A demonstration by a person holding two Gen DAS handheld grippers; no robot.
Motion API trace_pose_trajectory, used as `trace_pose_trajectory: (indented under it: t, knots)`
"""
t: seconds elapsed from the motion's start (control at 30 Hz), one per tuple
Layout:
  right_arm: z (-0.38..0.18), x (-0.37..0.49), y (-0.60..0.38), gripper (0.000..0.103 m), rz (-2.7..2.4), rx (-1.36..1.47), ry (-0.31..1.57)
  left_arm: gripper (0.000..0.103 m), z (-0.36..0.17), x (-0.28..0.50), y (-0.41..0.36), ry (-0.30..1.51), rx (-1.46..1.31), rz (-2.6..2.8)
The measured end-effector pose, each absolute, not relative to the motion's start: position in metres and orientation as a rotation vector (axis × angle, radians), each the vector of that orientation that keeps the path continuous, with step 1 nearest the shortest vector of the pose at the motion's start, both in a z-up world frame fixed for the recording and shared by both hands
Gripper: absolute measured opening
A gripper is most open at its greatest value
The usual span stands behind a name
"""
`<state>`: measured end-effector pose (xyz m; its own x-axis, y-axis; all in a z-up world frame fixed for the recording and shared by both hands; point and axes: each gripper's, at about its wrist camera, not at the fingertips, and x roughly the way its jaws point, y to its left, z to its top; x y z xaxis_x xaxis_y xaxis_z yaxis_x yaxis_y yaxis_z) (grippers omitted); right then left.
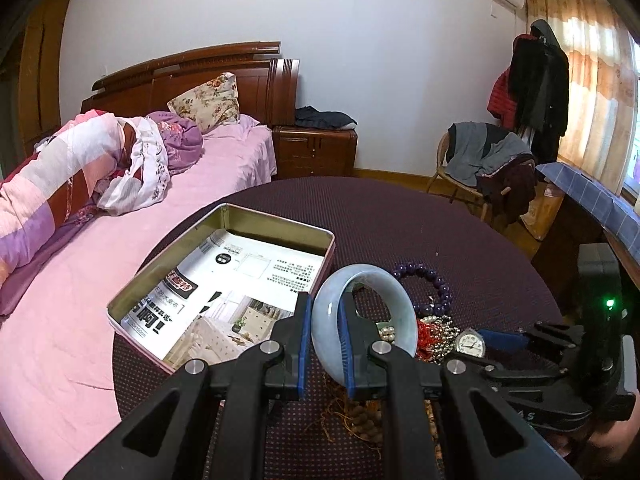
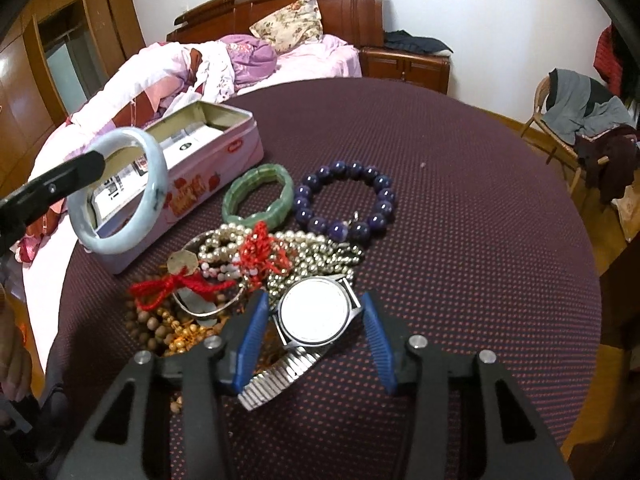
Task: Organize jewelry
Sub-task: 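Carry the bangle toward the tin with the left gripper while the right gripper grasps the silver watch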
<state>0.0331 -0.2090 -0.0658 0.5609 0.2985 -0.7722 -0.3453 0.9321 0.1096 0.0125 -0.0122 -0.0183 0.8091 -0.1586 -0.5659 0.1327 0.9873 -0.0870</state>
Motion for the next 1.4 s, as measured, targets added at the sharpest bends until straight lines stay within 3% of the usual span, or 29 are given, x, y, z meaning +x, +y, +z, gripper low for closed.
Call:
trace_pose_trajectory:
  t: [1.4]
  knots:
    - [0.012, 0.077, -0.146, 0.051, 0.508, -0.077, 0.681, 0.013, 0.014, 0.039, 0.046, 0.537, -0.060, -0.031]
